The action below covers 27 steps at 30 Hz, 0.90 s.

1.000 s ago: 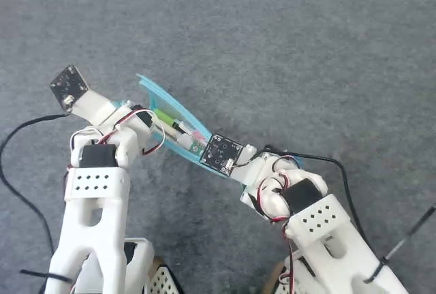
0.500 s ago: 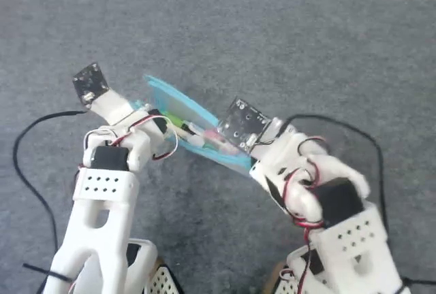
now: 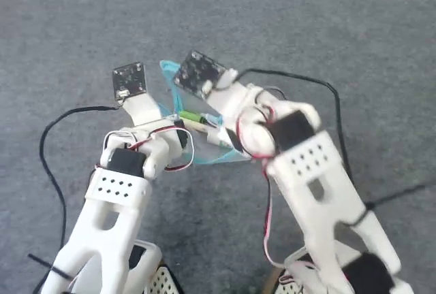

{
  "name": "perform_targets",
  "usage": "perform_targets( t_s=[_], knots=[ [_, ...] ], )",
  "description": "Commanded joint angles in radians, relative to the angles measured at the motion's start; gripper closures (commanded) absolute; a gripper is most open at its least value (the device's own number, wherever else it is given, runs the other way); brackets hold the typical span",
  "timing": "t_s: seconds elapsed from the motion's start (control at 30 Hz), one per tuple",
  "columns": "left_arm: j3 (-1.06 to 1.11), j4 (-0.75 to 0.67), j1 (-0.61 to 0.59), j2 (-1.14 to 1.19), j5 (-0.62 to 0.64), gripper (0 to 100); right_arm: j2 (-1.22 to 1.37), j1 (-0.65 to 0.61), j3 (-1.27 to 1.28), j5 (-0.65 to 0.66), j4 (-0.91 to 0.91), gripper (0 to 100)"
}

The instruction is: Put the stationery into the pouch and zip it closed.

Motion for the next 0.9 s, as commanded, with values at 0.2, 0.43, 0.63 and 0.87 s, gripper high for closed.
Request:
perform_targets(
  t_s=[0.2,0.43,0.63,0.87],
  knots=[
    [-0.067,0.037,0.057,0.126,-0.014,99,-0.094,-0.082,-0.269,-0.097,0.085,99.1],
    [-0.295,0.11,-0.02,0.437,-0.017,99,-0.302,-0.124,-0.287,-0.057,0.24,99.1],
    [-0.315,0.132,-0.006,0.437,-0.021,99,-0.317,-0.125,-0.27,-0.06,0.136,99.1],
    [-0.285,0.127,0.028,0.42,-0.02,99,-0.012,-0.13,-0.316,-0.064,0.028,99.1]
  ],
)
